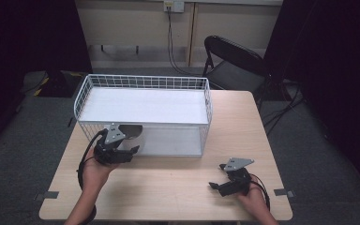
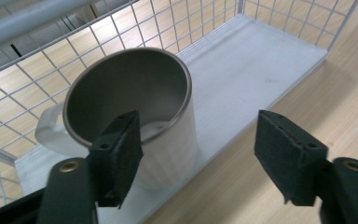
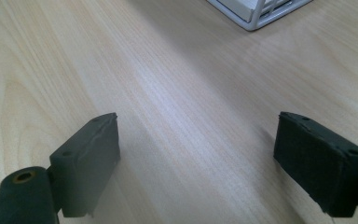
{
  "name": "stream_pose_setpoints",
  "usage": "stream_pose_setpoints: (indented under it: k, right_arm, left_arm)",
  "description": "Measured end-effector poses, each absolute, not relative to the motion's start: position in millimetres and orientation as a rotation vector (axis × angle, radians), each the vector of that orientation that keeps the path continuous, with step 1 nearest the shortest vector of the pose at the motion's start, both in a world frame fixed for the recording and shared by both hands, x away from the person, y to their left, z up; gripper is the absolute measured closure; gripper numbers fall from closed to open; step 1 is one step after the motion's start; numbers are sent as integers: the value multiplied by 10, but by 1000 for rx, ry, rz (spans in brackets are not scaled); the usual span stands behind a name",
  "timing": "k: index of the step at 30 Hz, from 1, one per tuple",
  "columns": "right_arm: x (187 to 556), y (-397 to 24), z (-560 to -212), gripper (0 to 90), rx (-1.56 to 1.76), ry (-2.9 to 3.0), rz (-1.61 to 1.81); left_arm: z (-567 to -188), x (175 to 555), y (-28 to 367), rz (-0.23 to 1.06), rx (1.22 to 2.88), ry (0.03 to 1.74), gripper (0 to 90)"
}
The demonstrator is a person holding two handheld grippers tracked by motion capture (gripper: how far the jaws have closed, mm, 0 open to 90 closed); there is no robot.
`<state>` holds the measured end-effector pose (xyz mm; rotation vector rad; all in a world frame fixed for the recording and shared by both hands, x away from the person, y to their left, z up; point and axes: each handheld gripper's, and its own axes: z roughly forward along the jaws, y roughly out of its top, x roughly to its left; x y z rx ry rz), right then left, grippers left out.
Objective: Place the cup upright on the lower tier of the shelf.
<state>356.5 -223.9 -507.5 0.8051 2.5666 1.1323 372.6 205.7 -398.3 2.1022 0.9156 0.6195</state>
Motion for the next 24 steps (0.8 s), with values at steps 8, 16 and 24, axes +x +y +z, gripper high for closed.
stream_pose_setpoints:
  k: [8, 16, 24]
  right_arm:
    - [3565, -2239, -5075, 134, 805, 2567, 1132]
    - [3565, -2239, -5075, 134, 805, 2566, 1132]
    - [3565, -2239, -5075, 134, 805, 2566, 1132]
  left_arm:
    - [-3979, 3651, 2120, 573, 2094, 936, 211]
    - [-3944, 3572, 2169, 543, 2081, 932, 161]
    - [-3975, 3522, 2276, 507, 2072, 941, 155]
